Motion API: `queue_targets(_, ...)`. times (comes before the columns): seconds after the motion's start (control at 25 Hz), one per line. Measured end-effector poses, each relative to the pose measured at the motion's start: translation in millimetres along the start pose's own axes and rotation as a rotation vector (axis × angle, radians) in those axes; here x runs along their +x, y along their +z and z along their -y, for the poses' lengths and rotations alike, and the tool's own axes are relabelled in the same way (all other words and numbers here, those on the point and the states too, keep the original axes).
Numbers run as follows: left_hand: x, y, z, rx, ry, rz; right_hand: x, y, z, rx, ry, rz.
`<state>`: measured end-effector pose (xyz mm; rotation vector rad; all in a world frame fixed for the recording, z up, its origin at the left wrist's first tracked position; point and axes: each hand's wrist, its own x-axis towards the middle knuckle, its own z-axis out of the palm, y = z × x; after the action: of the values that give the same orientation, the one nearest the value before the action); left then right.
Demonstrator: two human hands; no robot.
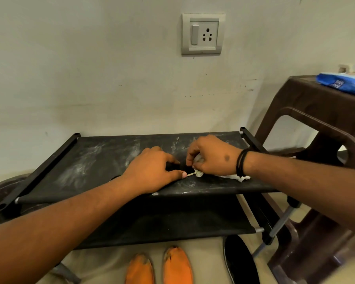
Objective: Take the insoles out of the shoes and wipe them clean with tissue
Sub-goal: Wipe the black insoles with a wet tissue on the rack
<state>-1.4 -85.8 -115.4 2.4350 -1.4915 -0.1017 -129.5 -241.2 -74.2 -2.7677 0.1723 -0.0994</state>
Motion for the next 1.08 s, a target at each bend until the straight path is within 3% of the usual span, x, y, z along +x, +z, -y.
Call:
queue_targets(0.16,-2.9,3.3,-2.1,0.023,-0.024,0.0,5.4,16.3,0.4,-0.166,-0.058,-0.05)
queue_targets(0.32,-2.8,4.0,0.2,0.014,-0.029,-0.014,15.7,21.6,-0.6,-0.205,0.012,-0.113)
queue_targets(0.48,0.1,7.1,4.9,-0.002,-0.027,-0.022,12.3,30.7,11.4,-0.189,-0.083,-0.022)
queue_targets(0.64,0.8,8.1,5.6,-0.013,-0.03,-0.039,19.2,25.4,-3.3,-0.357,0.015,-0.038)
queue_targets(0.8,0.0,7.7,6.8,-0.03,-0.038,-0.037,9.0,36.7,6.2,-0.341,-0.11,0.063)
queue_targets(0.96,1.4,8.5,6.1,-0.02,-0.037,-0.035,15.1,27.7,-2.6,-0.454,0.01,0.002)
queue_targets(1.08,2.0,10.5,9.2,-0.035,-0.021,-0.039,9.6,23.5,10.7,-0.349,-0.058,0.05)
